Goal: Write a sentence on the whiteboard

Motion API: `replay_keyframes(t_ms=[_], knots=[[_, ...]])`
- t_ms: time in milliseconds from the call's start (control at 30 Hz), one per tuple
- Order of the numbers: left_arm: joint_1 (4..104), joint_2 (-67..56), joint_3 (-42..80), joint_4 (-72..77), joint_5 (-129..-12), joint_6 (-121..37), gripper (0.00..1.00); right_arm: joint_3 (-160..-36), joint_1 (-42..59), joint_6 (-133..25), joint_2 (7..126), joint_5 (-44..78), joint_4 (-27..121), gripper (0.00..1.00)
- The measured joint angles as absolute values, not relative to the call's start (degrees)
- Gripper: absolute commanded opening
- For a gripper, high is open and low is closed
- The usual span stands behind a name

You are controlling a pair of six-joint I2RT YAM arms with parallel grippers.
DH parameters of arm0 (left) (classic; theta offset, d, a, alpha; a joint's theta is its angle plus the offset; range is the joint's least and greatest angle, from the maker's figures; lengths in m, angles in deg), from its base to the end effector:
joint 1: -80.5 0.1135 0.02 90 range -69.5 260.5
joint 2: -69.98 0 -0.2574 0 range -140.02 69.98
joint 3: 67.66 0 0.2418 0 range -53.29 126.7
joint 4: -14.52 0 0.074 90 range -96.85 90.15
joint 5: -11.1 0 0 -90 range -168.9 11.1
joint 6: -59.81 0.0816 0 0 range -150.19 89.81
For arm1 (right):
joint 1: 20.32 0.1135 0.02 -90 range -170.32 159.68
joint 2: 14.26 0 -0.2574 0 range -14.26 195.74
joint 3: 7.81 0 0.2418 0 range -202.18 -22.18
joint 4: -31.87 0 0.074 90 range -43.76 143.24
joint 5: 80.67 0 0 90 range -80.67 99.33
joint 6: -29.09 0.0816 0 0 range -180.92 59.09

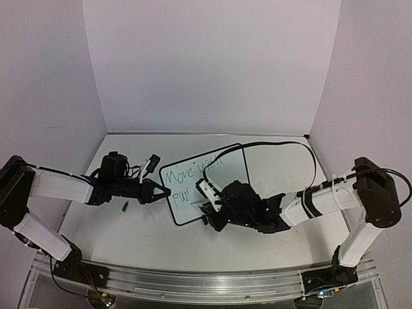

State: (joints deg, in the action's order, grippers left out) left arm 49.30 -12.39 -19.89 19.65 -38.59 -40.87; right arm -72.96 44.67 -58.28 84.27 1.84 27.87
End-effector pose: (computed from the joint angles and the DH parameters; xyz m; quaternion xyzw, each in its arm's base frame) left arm 0.2322 -0.2024 0.1643 0.3153 0.7669 -0.4470 0.3355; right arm 0.1767 0.3535 0.1590 -0.4178 0.7541 0.2334 0.4498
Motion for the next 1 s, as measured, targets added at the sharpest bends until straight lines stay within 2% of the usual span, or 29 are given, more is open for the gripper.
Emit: replay_keyframes(t_ms=[1000], knots=[[49.3,-12.3,-19.9,19.6,-38.6,-40.9,0.0,-77.0,43.3,-59.5,84.3,0.8,26.5,0.0]])
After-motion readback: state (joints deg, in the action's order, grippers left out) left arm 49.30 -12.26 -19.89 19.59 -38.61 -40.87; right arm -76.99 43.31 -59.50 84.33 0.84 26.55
